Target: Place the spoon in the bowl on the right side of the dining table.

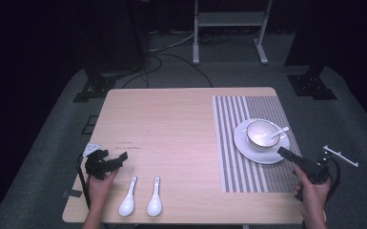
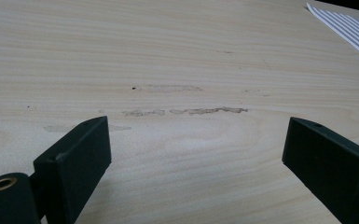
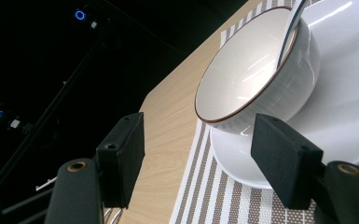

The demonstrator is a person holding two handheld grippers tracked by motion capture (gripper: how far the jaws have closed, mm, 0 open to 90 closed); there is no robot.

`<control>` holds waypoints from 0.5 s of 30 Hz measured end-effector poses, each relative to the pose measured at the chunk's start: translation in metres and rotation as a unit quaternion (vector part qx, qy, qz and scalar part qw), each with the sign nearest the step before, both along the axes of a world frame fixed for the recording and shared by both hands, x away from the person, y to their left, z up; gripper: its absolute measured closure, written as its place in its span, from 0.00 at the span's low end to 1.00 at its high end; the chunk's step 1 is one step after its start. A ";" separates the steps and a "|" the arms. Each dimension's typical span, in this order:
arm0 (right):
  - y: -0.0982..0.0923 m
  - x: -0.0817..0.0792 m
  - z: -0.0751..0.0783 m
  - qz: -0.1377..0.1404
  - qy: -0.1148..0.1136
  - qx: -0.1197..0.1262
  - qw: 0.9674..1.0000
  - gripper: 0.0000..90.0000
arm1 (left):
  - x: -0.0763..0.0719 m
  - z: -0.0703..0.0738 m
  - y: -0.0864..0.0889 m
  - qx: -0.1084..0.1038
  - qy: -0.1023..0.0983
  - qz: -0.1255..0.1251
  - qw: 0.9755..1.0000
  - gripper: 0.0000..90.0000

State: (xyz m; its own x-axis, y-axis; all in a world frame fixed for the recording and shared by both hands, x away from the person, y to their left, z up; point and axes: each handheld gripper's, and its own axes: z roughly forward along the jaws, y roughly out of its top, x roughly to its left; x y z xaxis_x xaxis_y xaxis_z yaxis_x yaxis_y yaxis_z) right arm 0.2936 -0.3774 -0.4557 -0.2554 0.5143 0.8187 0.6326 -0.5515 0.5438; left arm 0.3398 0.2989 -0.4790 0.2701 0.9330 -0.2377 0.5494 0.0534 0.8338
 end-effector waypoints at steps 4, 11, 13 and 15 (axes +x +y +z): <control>0.001 -0.003 -0.001 0.001 -0.001 0.000 1.000 0.37 | 0.000 0.000 0.000 -0.001 0.000 0.000 1.000 0.07; 0.009 -0.007 -0.006 0.012 0.002 -0.007 1.000 0.37 | 0.000 0.000 0.000 0.002 0.001 0.000 1.000 0.07; 0.010 -0.007 -0.006 0.014 0.001 -0.008 1.000 0.37 | 0.000 0.000 0.000 0.001 0.001 0.000 1.000 0.07; 0.014 -0.009 -0.006 0.019 0.000 -0.012 1.000 0.37 | 0.000 0.000 0.000 0.001 0.001 0.000 1.000 0.07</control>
